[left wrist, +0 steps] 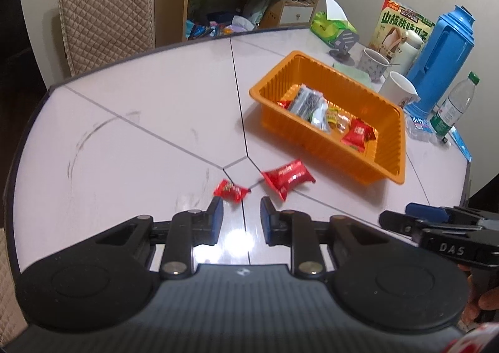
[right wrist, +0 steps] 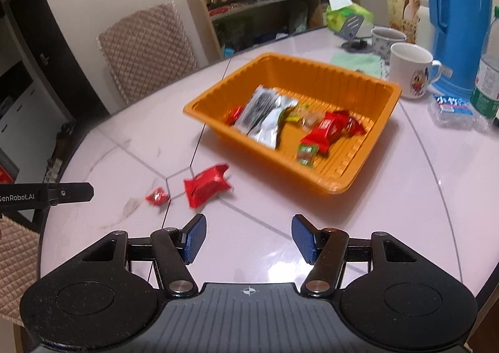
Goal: Organize snacks
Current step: 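Withdraw both open grippers from the tray toward the red candies on the table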
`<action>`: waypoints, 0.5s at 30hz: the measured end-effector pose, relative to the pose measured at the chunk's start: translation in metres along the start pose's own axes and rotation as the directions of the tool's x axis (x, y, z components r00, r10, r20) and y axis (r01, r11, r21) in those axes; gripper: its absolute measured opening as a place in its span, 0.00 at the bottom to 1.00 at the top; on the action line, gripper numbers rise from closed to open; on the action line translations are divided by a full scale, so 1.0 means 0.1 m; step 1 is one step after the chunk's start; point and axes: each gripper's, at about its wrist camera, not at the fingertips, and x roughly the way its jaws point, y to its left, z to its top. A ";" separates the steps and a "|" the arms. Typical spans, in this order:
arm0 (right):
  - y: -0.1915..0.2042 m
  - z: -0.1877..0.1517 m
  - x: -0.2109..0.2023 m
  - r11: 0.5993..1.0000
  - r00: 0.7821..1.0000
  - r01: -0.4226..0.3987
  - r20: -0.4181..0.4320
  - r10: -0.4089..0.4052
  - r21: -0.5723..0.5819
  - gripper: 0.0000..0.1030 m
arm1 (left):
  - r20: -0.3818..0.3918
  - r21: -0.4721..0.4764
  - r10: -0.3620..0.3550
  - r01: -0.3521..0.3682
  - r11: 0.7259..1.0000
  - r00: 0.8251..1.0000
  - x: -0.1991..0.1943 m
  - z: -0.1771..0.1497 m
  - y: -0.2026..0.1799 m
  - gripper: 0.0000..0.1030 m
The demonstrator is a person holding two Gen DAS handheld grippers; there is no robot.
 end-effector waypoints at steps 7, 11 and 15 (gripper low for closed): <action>0.11 -0.14 0.09 1.000 0.998 -0.010 -0.062 0.011 0.020 0.59 | -0.029 -0.020 -0.005 0.005 1.000 1.000 0.00 -0.17 0.00 0.22; 0.18 -0.17 0.12 1.000 0.997 -0.012 -0.075 0.013 0.014 0.59 | -0.048 -0.027 -0.009 0.008 1.000 0.999 0.03 -0.22 0.01 0.22; 0.22 -0.19 0.16 1.000 0.997 -0.013 -0.081 0.013 0.005 0.59 | -0.054 -0.028 -0.004 0.002 1.000 0.999 0.06 -0.26 0.01 0.22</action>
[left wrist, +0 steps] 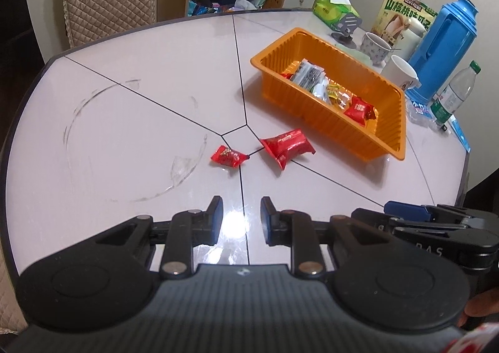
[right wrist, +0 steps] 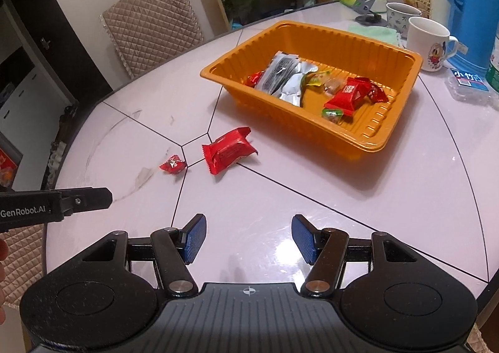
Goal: Organize snacks
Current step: 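Withdraw both open grippers from the tray toward the red candies on the table, then lower the left gripper onto the small red candy and close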
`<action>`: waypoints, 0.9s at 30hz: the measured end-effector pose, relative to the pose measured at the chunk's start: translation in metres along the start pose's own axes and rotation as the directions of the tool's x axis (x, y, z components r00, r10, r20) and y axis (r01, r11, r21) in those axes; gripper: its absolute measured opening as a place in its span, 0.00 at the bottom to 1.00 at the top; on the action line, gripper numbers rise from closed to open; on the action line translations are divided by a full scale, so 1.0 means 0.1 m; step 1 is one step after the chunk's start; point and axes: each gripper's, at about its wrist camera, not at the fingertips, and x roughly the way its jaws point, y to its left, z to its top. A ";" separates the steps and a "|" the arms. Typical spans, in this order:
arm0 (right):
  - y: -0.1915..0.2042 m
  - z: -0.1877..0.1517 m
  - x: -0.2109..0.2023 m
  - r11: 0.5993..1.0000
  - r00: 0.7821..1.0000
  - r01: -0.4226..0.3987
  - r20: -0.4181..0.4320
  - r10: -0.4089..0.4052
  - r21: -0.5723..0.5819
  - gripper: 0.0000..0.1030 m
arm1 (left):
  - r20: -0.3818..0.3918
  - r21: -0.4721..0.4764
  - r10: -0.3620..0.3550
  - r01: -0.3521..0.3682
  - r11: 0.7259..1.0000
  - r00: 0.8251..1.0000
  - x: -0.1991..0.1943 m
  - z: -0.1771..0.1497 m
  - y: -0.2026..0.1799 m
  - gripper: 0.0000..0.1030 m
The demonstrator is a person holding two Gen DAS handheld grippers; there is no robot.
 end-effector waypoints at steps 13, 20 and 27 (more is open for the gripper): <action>0.06 0.10 0.19 1.000 1.000 0.000 0.005 0.000 -0.020 0.59 | -0.017 -0.006 0.009 -0.009 1.000 1.000 0.22 0.05 0.01 0.23; 0.04 0.19 0.34 0.999 1.000 -0.012 0.022 0.013 -0.030 0.59 | -0.002 -0.010 0.010 -0.010 1.000 1.000 0.39 0.14 -0.02 0.26; -0.01 0.31 0.52 1.000 0.999 -0.023 0.035 0.023 -0.020 0.59 | -0.003 -0.026 0.025 -0.025 0.999 1.000 0.63 0.22 -0.05 0.35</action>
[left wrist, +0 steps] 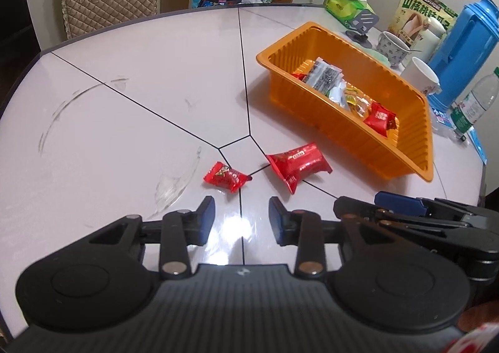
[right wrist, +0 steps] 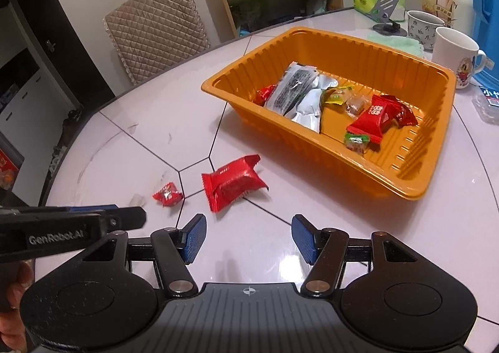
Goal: Organize snacks
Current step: 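Lower the left gripper onto the small red candy and close, then move the right gripper to the red packet and close while the left gripper holds the small candy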
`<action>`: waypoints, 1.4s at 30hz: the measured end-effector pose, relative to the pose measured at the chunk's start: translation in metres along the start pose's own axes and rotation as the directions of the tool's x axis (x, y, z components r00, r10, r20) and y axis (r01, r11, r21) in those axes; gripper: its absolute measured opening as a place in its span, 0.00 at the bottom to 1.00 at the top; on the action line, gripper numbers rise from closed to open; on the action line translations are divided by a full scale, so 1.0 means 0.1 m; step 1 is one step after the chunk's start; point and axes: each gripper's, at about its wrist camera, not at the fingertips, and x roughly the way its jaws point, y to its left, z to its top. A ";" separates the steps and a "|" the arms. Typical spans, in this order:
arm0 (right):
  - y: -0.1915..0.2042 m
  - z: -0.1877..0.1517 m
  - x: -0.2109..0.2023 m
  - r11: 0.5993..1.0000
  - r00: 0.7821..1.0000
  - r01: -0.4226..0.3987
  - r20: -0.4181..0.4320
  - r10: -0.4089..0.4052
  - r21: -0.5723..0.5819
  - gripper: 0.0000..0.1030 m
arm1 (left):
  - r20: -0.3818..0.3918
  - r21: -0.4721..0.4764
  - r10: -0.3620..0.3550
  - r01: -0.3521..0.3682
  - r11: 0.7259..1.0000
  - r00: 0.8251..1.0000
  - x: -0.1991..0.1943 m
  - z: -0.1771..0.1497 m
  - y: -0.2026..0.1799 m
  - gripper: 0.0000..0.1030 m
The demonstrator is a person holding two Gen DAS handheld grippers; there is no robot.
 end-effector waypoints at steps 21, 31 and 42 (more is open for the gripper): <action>-0.25 0.13 0.34 0.997 1.000 0.016 -0.006 -0.016 0.078 0.59 | -0.017 0.026 0.001 0.000 1.000 1.000 0.58 0.18 -0.01 0.38; -0.30 0.15 0.40 0.995 1.000 0.018 -0.016 -0.017 0.095 0.59 | -0.017 0.123 0.018 -0.015 0.992 1.000 0.67 0.16 -0.01 0.34; -0.22 0.19 0.44 0.997 1.000 -0.006 -0.013 0.007 0.079 0.59 | -0.007 0.151 0.010 -0.009 0.988 1.000 0.66 0.13 0.08 0.20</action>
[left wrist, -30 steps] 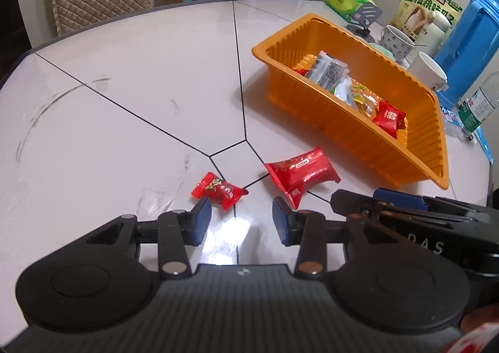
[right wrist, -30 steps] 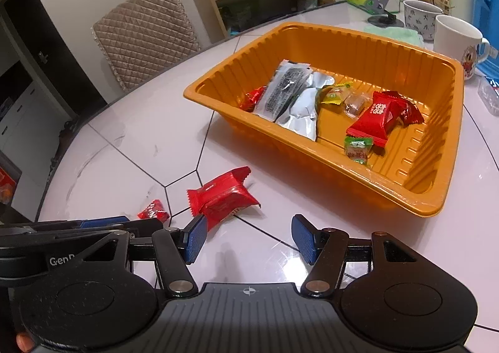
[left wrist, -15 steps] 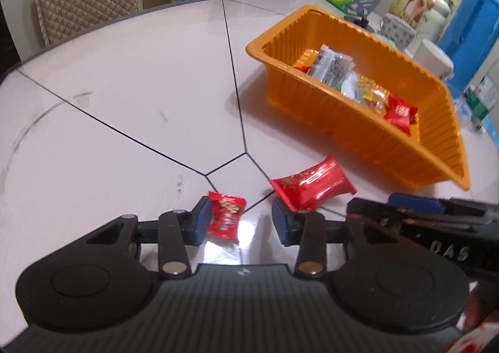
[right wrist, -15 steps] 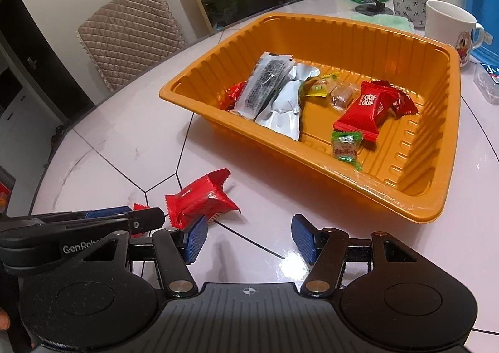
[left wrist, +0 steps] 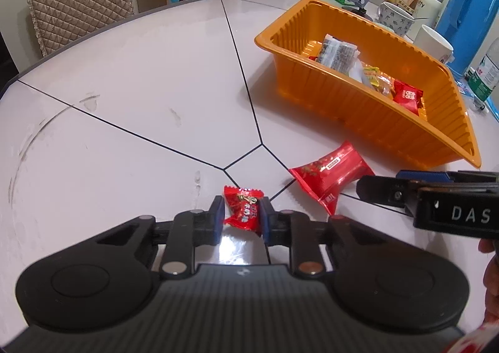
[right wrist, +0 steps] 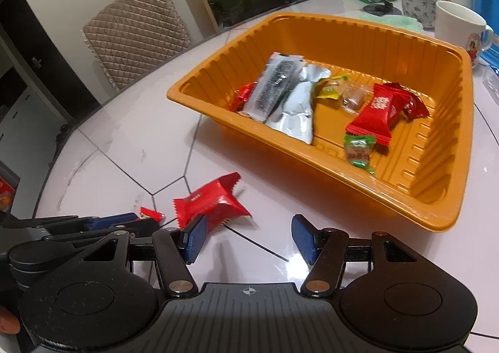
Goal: Organize snacks
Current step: 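Move the right gripper to the red packet and close while the left gripper holds the small candy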
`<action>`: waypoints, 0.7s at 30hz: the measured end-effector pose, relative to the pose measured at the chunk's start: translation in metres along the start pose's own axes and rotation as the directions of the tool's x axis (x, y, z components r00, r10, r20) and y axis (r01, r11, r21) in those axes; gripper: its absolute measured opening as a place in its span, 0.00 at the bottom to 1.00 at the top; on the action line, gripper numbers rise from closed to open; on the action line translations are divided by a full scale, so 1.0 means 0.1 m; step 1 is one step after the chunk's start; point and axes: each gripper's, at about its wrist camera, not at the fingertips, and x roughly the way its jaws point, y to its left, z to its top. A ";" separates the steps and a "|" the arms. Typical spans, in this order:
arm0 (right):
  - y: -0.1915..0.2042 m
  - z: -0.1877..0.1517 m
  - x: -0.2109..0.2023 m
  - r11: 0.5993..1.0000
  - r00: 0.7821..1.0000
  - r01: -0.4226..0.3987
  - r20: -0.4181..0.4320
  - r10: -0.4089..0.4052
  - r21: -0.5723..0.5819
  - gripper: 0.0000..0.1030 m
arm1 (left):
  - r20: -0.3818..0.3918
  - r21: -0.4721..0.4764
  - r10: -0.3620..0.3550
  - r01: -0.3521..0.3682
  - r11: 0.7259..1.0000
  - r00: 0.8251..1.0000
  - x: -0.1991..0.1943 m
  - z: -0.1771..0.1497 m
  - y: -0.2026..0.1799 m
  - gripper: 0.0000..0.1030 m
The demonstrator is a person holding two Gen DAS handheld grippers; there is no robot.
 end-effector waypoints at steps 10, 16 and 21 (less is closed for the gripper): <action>0.20 0.09 0.13 0.995 0.998 -0.050 0.028 0.053 -0.081 0.59 | 0.017 -0.046 0.027 -0.026 0.999 0.999 -0.21 -0.06 0.19 0.20; 0.30 0.05 0.20 0.989 0.997 -0.082 -0.010 0.082 -0.121 0.59 | 0.021 -0.093 0.046 -0.044 0.995 0.999 -0.33 -0.14 0.33 0.20; 0.45 -0.07 0.13 0.979 0.993 -0.112 -0.041 0.107 -0.172 0.59 | 0.015 -0.122 0.054 -0.051 0.991 0.998 -0.37 -0.18 0.41 0.20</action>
